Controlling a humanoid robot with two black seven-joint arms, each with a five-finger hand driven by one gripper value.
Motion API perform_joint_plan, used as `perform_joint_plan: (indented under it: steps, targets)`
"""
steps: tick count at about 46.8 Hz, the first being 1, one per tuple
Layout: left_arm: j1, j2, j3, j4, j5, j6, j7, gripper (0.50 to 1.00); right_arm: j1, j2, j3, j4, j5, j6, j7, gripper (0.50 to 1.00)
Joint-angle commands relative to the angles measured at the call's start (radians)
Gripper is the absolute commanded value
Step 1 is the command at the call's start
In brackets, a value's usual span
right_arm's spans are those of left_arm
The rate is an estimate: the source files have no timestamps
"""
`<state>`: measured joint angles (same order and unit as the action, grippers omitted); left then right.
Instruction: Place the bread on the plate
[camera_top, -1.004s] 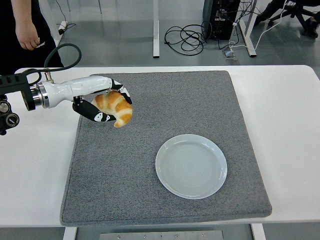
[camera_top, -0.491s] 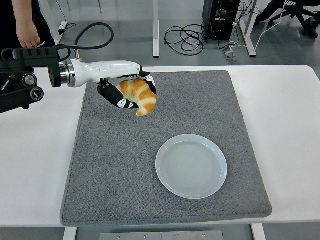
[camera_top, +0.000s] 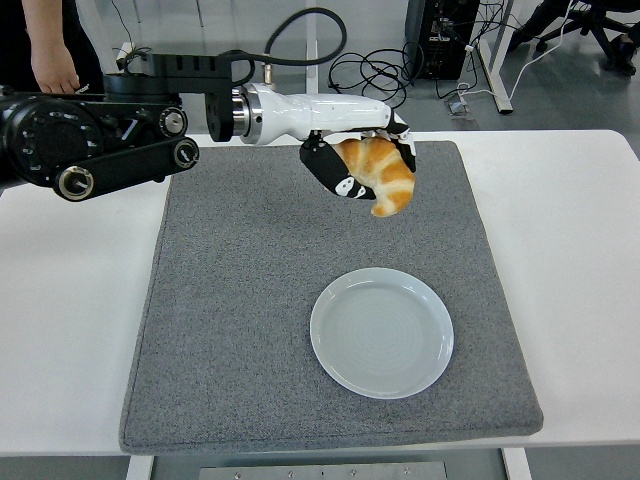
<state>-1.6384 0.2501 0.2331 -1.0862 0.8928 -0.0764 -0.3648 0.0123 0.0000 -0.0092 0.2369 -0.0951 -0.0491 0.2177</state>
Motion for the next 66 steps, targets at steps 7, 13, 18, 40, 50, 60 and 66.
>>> perform_joint_plan:
  steps: [7,13,18,40,50,60,66]
  targets:
    - [0.029,-0.075,0.006,0.014,-0.002,0.004,0.003,0.5,0.0,0.0,0.0,-0.002,0.0,0.0,0.0,1.0]
    - [0.057,-0.117,0.006,0.026,0.0,0.006,0.003,0.5,0.0,0.0,0.0,-0.002,0.0,0.0,0.0,1.0]
    - [0.088,-0.132,0.006,0.028,0.003,0.009,0.003,0.5,0.0,0.0,0.0,-0.002,0.0,0.0,0.0,1.0]
    - [0.224,-0.164,0.012,0.028,0.018,0.063,0.001,0.5,-0.003,0.0,0.0,-0.001,0.0,0.0,0.0,1.0]
    - [0.281,-0.164,0.014,0.029,0.018,0.064,0.003,0.5,-0.003,0.0,0.0,-0.001,0.0,0.0,0.0,1.0]
    - [0.315,-0.163,0.014,0.058,0.018,0.063,0.001,0.5,-0.002,0.0,0.0,-0.001,0.0,0.0,0.0,1.0]
    - [0.335,-0.163,0.014,0.084,0.018,0.063,0.0,0.5,-0.003,0.0,0.0,-0.001,0.0,0.0,0.0,1.0]
